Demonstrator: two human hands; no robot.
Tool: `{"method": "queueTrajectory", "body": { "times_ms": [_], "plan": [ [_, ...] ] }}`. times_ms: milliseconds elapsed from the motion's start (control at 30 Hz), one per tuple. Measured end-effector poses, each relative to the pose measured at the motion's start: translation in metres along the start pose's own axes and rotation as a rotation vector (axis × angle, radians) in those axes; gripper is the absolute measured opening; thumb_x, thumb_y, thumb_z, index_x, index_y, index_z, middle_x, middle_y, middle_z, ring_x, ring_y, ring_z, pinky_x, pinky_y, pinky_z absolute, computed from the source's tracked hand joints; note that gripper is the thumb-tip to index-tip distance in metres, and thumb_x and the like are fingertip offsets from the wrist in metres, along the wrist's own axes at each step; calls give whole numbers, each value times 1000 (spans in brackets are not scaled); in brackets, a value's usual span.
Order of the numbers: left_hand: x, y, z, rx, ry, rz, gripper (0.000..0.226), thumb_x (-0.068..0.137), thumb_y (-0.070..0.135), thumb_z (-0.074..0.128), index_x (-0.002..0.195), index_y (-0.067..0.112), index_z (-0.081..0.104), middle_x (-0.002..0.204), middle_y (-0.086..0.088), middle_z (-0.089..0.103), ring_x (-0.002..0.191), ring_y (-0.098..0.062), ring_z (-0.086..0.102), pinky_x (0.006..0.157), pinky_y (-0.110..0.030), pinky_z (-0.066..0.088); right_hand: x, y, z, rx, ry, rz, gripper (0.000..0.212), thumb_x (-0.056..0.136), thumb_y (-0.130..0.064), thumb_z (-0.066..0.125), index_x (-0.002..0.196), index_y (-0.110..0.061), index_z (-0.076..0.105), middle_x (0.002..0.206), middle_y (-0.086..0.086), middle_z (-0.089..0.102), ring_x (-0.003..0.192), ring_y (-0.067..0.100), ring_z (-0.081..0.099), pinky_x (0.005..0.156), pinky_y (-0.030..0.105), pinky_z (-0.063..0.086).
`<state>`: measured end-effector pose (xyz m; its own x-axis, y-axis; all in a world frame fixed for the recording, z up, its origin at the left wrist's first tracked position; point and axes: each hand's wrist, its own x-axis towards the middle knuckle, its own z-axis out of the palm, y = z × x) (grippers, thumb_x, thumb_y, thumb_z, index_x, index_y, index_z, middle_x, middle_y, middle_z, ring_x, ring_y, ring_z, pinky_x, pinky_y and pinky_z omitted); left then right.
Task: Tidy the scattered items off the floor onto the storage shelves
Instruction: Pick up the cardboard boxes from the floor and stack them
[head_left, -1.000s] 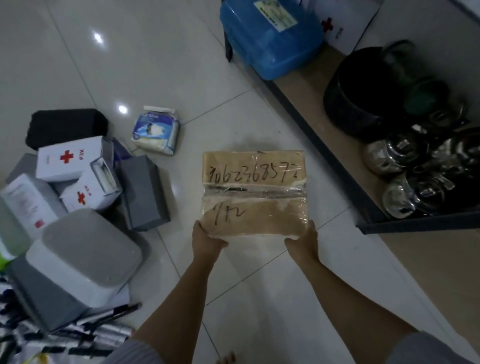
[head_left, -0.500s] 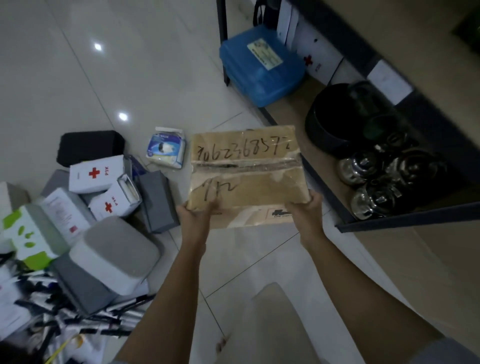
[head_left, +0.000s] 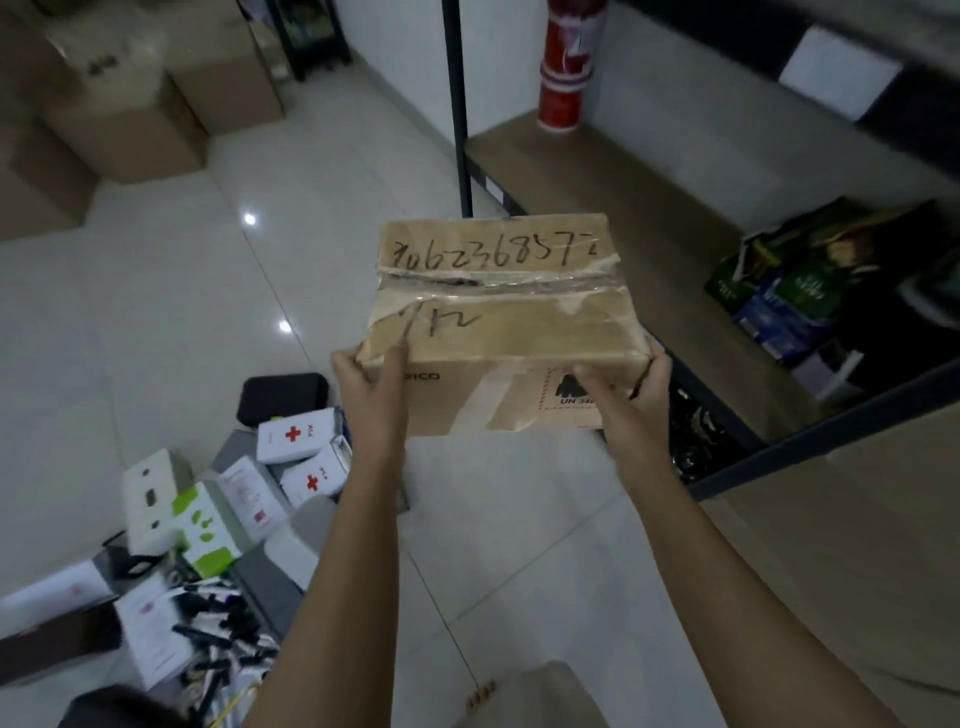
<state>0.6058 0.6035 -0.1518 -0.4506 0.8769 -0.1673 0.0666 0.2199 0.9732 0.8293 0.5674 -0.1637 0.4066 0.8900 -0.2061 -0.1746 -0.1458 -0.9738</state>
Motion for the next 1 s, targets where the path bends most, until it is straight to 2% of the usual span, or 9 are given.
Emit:
{"method": "queueTrajectory", "body": {
  "times_ms": [100,200,300,467,633,700,800,900,1000],
  "plan": [
    [-18,66,-15,-5,-7,74,30,96,34,57,104,13,38,89,8,51,71,3,51,50,-7,40,-27,-64,-1,0,21,-89,65,81,-28,80,133,-15,43,123,4,62,110,17,65,90,45,57],
    [-37,123,-29,-24,-17,159,30,96,33,58,102,12,38,87,8,51,62,13,50,50,-6,38,-53,-121,-5,-7,59,-207,57,85,-26,75,131,-13,44,121,3,63,106,11,66,80,29,59],
    [-60,175,-40,-56,-49,241,33,96,37,58,103,11,38,89,8,52,71,6,51,51,-5,39,-83,-171,-12,-68,102,-347,57,86,-31,73,132,-16,44,121,-6,60,105,0,62,77,17,53],
    [-101,247,-47,-165,-136,352,39,92,49,60,100,16,40,95,6,61,79,-3,61,57,-13,46,-129,-243,-37,-87,217,-531,43,86,-33,73,121,-28,48,118,-11,61,109,1,61,92,34,55],
    [-155,307,-41,-233,-216,509,40,92,50,59,96,15,39,86,11,56,67,9,54,62,-14,44,-182,-301,-72,-79,342,-661,50,88,-36,71,129,-22,46,122,-11,59,109,-2,59,86,22,53],
    [-178,325,-38,-258,-253,546,41,91,53,59,97,17,40,87,12,57,70,6,56,64,-16,46,-202,-321,-88,-74,395,-707,49,88,-35,70,129,-23,46,120,-13,58,107,-5,58,83,16,51],
    [-214,348,-37,-300,-297,602,38,89,57,58,94,24,41,90,13,58,76,3,58,69,-22,47,-237,-350,-113,-75,460,-761,49,87,-40,70,128,-27,46,120,-13,60,107,-3,59,83,19,52],
    [-255,368,-36,-356,-369,637,37,92,52,57,99,19,43,89,12,57,66,14,55,60,-11,45,-272,-376,-139,-65,511,-820,52,88,-38,71,130,-22,46,119,-11,60,105,-3,60,80,18,53],
    [-298,381,-36,-412,-435,670,40,93,52,57,105,16,43,94,9,58,66,14,54,60,-10,45,-313,-394,-167,-95,574,-884,54,86,-42,71,130,-23,45,122,-9,59,110,2,60,89,29,55]
  ]
}}
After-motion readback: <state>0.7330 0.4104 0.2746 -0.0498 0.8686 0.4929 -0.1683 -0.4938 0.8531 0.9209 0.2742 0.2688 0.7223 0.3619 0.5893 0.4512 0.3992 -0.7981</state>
